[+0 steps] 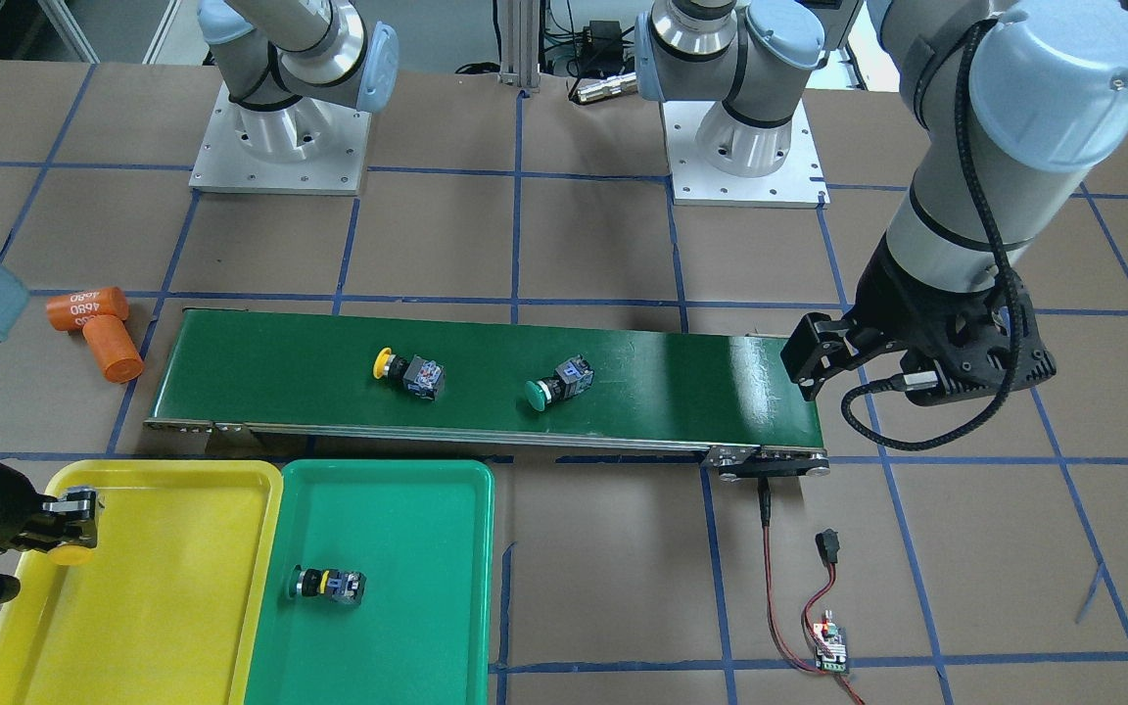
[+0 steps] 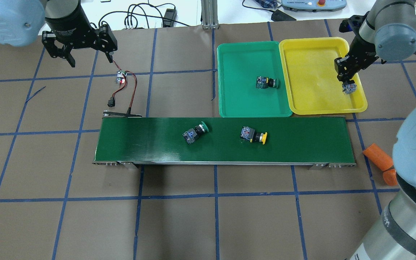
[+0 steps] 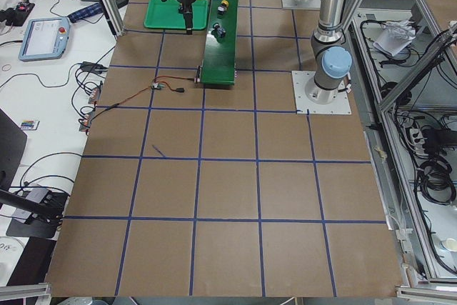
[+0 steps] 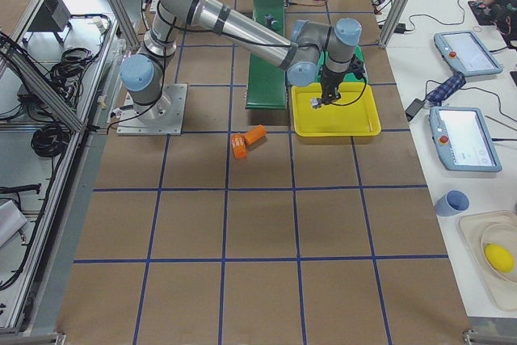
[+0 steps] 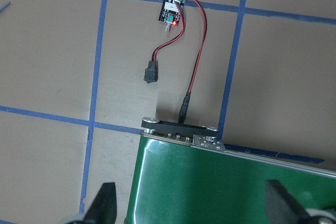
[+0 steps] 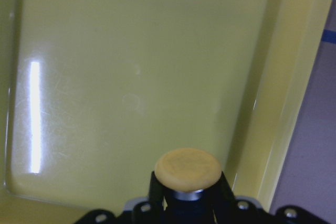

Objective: Sort buttons by color to trays
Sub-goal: 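Carry the yellow-capped button into the yellow tray and release it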

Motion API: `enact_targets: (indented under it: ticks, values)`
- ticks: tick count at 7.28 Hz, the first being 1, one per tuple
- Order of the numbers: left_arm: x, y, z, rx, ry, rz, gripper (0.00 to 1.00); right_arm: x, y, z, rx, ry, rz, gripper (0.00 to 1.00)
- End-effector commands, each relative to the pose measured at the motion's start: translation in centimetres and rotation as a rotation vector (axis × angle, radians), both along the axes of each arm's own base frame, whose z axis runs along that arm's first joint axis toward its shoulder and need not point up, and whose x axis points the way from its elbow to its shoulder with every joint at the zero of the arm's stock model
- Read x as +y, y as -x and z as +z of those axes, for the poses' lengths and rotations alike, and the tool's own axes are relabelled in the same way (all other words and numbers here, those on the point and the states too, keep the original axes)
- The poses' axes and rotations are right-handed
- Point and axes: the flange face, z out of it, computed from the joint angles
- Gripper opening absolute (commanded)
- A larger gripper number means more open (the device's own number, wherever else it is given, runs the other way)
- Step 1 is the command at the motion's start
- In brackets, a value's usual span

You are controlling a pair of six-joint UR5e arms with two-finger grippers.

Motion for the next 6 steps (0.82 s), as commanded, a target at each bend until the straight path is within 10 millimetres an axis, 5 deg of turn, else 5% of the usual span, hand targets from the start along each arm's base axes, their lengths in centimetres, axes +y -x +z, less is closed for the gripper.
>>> enact_targets:
  ticks: [1, 4, 6]
  values:
    - [0.0, 0.0, 0.2, 0.002, 0.007, 0.001, 1.00, -0.1, 0.8, -0.9, 0.000, 0.004, -0.001, 0.94]
    - [0.1, 0.1, 0.2, 0.000, 0.007, -0.001, 1.00, 1.0, -0.3, 1.3, 0.005, 0.013, -0.027, 1.00]
    - [0.5, 0.1, 0.4, 0.000, 0.010, -0.001, 1.00, 6.0, -6.5, 6.1, -0.014, -0.003, 0.013, 1.00]
